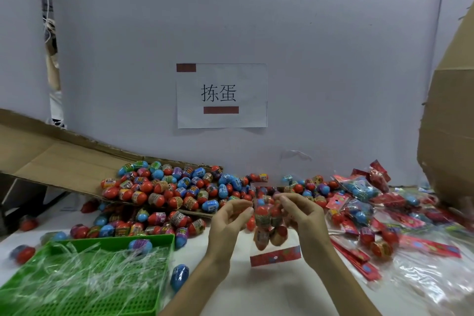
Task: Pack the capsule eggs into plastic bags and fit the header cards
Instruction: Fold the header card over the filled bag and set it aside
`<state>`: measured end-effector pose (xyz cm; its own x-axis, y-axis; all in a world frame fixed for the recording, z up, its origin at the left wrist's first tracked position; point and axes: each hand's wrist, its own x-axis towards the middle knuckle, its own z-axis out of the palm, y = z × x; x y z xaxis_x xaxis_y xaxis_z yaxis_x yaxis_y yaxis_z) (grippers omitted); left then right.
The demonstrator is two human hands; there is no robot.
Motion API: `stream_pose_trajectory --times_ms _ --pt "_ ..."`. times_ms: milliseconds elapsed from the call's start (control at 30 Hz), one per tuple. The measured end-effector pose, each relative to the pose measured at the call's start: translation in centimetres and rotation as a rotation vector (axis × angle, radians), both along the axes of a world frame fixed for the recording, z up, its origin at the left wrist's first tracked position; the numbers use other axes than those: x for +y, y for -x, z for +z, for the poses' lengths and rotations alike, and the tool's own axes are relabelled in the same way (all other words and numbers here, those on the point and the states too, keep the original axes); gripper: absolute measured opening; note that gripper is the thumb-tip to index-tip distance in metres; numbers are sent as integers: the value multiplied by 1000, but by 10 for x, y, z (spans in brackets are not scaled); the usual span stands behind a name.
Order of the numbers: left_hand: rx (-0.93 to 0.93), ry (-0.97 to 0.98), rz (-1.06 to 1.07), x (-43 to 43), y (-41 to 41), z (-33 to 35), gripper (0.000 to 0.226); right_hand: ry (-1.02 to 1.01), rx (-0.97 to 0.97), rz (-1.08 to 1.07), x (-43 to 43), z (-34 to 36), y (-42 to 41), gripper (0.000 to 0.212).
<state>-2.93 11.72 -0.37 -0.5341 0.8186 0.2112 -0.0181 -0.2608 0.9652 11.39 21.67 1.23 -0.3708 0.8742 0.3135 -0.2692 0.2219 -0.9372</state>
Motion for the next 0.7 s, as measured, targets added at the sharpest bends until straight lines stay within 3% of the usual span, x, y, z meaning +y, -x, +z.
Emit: stream_pose_trajectory --times_ms 67,133,200,333,467,533,600,700 --pt "10 -16 18 0 1 -1 7 10 -8 37 -3 1 1 14" --pt "1 -25 35 2 2 -2 8 15 -7 54 -5 1 1 13" --pt "-33 -17 15 1 0 2 16 50 9 62 -5 1 1 13" --pt "-77 117 -186 0 -3 4 55 155 61 69 -1 1 2 16" --pt "-63 153 -217 0 -9 0 57 160 73 130 -2 3 1 21" --pt "-123 116 -140 3 -9 -1 44 85 -12 187 -3 3 2 32" --pt "-156 69 -96 2 -6 -2 30 59 -107 268 -4 2 4 59" --pt "-196 22 -56 0 -2 1 26 101 -148 360 -8 1 6 79"
